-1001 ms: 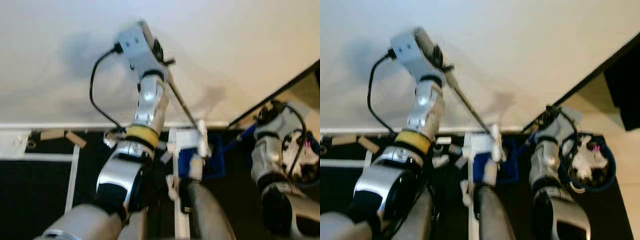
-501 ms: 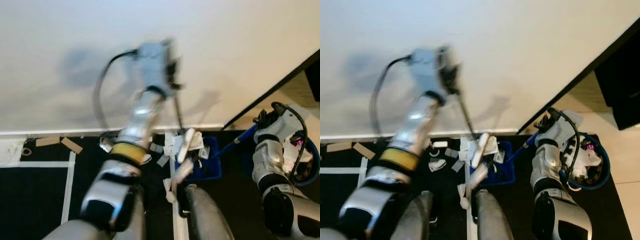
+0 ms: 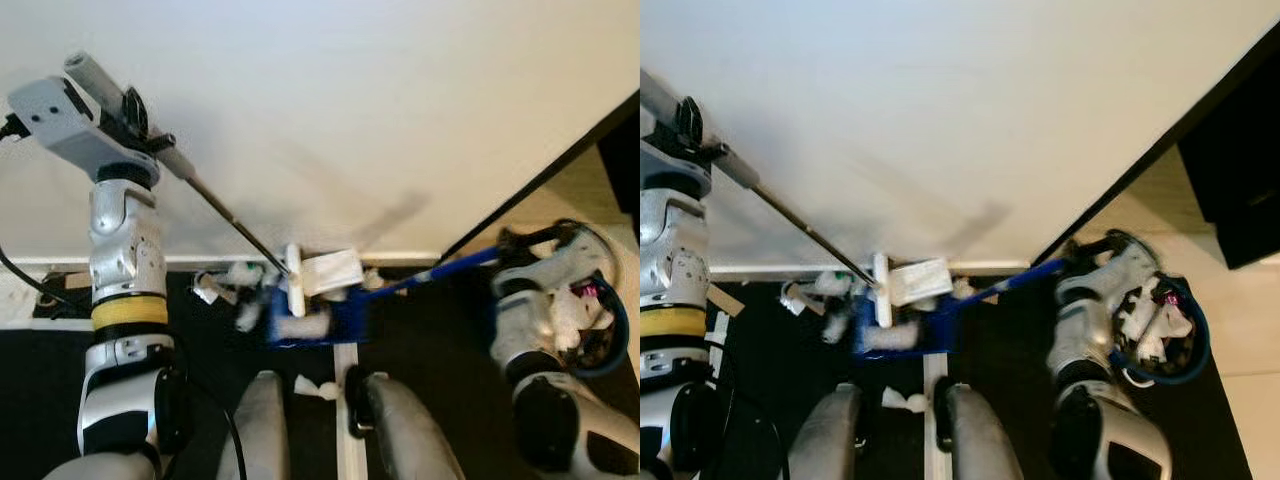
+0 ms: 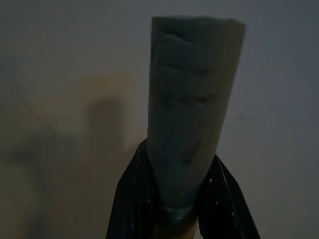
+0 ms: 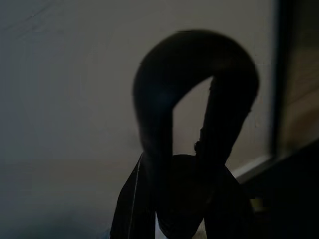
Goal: Sweep floor
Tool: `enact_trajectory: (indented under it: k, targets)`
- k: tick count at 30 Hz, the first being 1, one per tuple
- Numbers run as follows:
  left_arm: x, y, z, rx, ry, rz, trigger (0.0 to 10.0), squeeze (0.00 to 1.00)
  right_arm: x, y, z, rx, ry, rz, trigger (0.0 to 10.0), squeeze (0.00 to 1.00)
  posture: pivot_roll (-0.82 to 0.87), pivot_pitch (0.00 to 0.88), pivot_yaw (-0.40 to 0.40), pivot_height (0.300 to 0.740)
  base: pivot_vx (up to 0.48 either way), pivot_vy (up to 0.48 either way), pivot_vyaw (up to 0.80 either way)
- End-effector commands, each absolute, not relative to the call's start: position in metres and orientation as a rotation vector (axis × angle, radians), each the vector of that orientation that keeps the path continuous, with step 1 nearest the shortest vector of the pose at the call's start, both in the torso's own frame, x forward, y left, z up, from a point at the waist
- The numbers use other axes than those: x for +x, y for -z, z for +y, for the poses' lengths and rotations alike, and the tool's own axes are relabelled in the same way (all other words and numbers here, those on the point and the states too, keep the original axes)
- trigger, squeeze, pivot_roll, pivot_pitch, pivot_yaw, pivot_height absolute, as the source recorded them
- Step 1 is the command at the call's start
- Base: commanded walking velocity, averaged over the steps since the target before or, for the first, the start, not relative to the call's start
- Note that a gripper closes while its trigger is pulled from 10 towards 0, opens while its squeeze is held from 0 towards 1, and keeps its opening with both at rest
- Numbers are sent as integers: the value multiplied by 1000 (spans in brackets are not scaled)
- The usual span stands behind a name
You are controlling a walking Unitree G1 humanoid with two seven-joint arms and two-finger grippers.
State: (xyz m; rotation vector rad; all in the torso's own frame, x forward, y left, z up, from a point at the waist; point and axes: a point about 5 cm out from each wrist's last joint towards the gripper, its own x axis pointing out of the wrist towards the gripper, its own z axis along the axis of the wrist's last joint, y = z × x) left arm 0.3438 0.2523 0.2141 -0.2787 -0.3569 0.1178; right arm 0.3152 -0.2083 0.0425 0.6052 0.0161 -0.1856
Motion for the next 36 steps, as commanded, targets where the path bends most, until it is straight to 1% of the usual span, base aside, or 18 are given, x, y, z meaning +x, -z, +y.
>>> enact_trajectory:
  k: [1, 4, 5, 7, 11, 17, 19, 22, 25, 26, 27, 28, 29, 31, 32, 33, 34, 36]
  targets:
    - [340, -221, 254, -291, -101, -400, 10000, 0, 313, -45, -220, 625, 217, -18, 10000, 0, 104, 78, -43, 740, 0, 0, 0]
    - [340, -206, 254, -152, -95, -313, 10000, 0, 308, -37, -218, 607, 202, 11, 10000, 0, 111, 84, -41, 740, 0, 0, 0]
    - [340, -206, 254, -152, -95, -313, 10000, 0, 308, -37, -218, 607, 202, 11, 10000, 0, 111, 84, -41, 740, 0, 0, 0]
    - [337, -198, 253, -90, -87, -271, 10000, 0, 301, -30, -220, 576, 218, 42, 10000, 0, 114, 91, -40, 740, 0, 0, 0]
    - [335, -199, 254, -96, -95, -272, 10000, 0, 293, -24, -225, 582, 245, 51, 10000, 0, 119, 97, -40, 740, 0, 0, 0]
    - [339, -221, 253, -90, -60, -314, 10000, 0, 289, -20, -225, 589, 238, 57, 10000, 0, 125, 95, -41, 740, 0, 0, 0]
    - [343, -244, 250, -81, 20, -346, 10000, 0, 288, -18, -224, 587, 233, 65, 10000, 0, 128, 93, -44, 740, 0, 0, 0]
    - [344, -276, 253, -156, 134, -403, 10000, 0, 288, -17, -223, 569, 226, 82, 10000, 0, 130, 91, -46, 740, 0, 0, 0]
    - [343, -285, 257, -159, 170, -418, 10000, 0, 288, -17, -223, 562, 221, 87, 10000, 0, 130, 90, -46, 740, 0, 0, 0]
    - [342, -290, 261, -79, 193, -397, 10000, 0, 288, -17, -223, 557, 219, 91, 10000, 0, 127, 90, -45, 740, 0, 0, 0]
    - [342, -290, 261, -79, 193, -397, 10000, 0, 288, -17, -223, 557, 219, 91, 10000, 0, 127, 90, -45, 740, 0, 0, 0]
    - [341, -292, 266, 30, 210, -354, 10000, 0, 289, -17, -222, 551, 216, 96, 10000, 0, 127, 90, -45, 740, 0, 0, 0]
    - [339, -290, 272, 181, 230, -280, 10000, 0, 289, -17, -222, 542, 208, 100, 10000, 0, 130, 90, -48, 740, 0, 0, 0]
    - [339, -290, 272, 181, 230, -280, 10000, 0, 289, -17, -222, 542, 208, 100, 10000, 0, 130, 90, -48, 740, 0, 0, 0]
    - [331, -282, 281, 349, 289, -125, 10000, 0, 290, -18, -222, 511, 185, 123, 10000, 0, 131, 92, -51, 740, 0, 0, 0]
    - [331, -282, 281, 349, 289, -125, 10000, 0, 290, -18, -222, 511, 185, 123, 10000, 0, 131, 92, -51, 740, 0, 0, 0]
    - [329, -279, 283, 368, 302, -87, 10000, 0, 291, -18, -222, 502, 179, 128, 10000, 0, 131, 92, -51, 740, 0, 0, 0]
    - [325, -267, 296, 459, 253, 23, 10000, 0, 292, -20, -223, 473, 169, 129, 10000, 0, 132, 93, -54, 740, 0, 0, 0]
